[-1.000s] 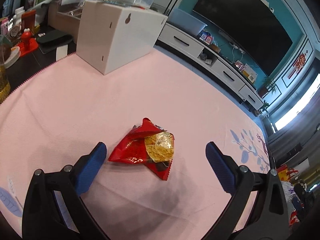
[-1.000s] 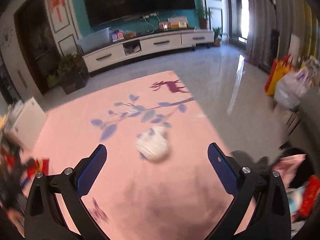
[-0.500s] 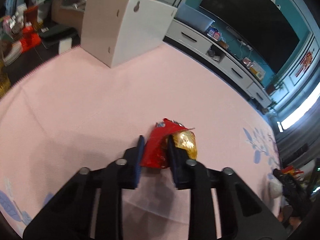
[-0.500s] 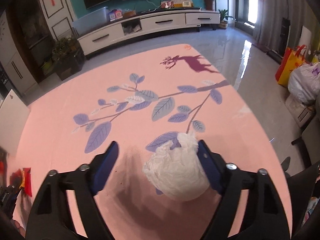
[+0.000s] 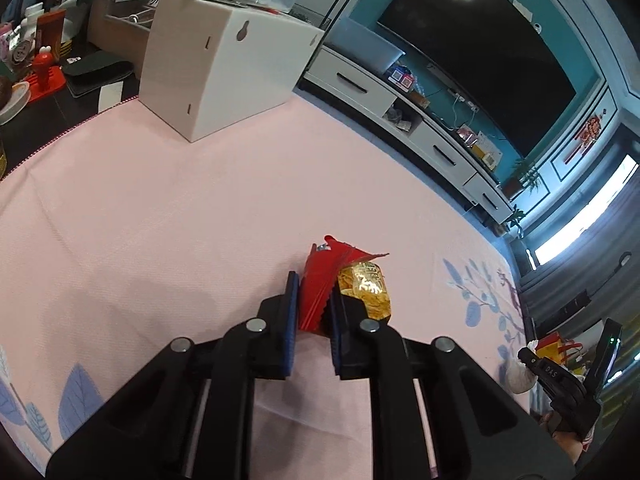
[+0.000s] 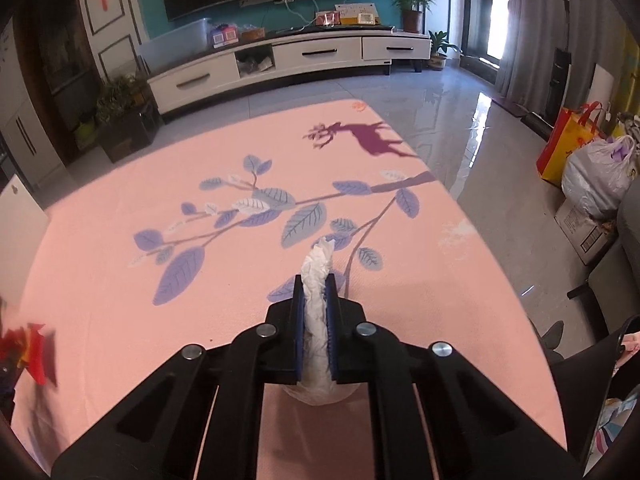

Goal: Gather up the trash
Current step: 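Carry the red wrapper and white tissue over the bin and open both tools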

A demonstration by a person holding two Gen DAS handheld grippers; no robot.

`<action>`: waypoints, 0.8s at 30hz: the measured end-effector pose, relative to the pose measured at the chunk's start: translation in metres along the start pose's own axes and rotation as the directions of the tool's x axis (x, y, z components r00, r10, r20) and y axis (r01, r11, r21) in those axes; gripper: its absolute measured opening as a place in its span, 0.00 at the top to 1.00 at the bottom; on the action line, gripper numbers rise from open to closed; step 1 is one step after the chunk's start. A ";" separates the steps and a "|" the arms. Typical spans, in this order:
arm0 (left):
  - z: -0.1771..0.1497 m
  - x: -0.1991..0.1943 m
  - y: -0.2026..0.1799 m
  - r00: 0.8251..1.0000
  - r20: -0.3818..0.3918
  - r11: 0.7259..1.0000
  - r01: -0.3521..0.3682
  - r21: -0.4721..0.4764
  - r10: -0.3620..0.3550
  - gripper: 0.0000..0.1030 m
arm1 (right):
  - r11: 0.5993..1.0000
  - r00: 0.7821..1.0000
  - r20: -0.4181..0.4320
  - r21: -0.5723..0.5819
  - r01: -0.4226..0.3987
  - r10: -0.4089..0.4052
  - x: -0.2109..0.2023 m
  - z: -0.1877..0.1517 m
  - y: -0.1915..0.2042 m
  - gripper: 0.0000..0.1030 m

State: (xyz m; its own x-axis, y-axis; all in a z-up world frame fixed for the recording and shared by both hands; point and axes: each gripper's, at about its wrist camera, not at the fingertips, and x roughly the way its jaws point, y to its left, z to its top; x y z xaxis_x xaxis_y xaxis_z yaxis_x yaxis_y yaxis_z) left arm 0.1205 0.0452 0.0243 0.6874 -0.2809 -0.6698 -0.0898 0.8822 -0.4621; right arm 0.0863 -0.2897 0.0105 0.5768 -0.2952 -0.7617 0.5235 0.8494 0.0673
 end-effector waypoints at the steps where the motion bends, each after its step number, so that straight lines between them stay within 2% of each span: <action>1: -0.001 -0.001 -0.004 1.000 -0.002 1.000 0.001 0.009 -0.001 0.86 | 1.000 1.000 0.019 0.005 -0.007 0.007 -0.010 0.001 -0.001 0.90; 4: -0.005 -0.008 -0.018 1.000 0.007 0.998 -0.010 0.057 0.010 0.86 | 0.999 0.997 0.064 0.013 -0.030 0.029 -0.040 -0.002 -0.007 0.90; 7: -0.018 -0.027 -0.041 0.999 0.012 0.992 0.045 0.117 -0.046 0.86 | 0.999 0.995 0.094 -0.007 -0.032 0.032 -0.072 -0.012 -0.017 0.90; 10: -0.029 -0.045 -0.069 0.996 -0.002 0.983 0.088 0.164 -0.088 0.86 | 0.999 0.992 0.123 -0.035 0.013 -0.009 -0.101 -0.024 -0.032 0.90; 14: -0.050 -0.075 -0.108 0.989 -0.007 0.962 0.148 0.231 -0.150 0.86 | 1.000 0.990 0.137 0.009 0.007 -0.008 -0.141 -0.027 -0.067 0.90; 18: -0.074 -0.111 -0.152 0.972 -0.015 0.921 0.228 0.316 -0.235 0.86 | 0.998 0.973 0.232 0.067 -0.009 -0.007 -0.196 -0.042 -0.110 0.90; 24: -0.120 -0.151 -0.212 0.946 -0.036 0.847 0.306 0.434 -0.323 0.86 | 0.982 0.952 0.296 0.190 0.017 -0.073 -0.244 -0.067 -0.180 0.90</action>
State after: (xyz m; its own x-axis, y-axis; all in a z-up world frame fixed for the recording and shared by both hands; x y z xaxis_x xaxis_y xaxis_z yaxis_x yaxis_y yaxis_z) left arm -0.0508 -0.1444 0.1537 0.6530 -0.5645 -0.5048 0.4476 0.8254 -0.3440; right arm -0.1908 -0.3414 0.1413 0.6964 -0.4729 -0.5397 0.6425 0.7459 0.1755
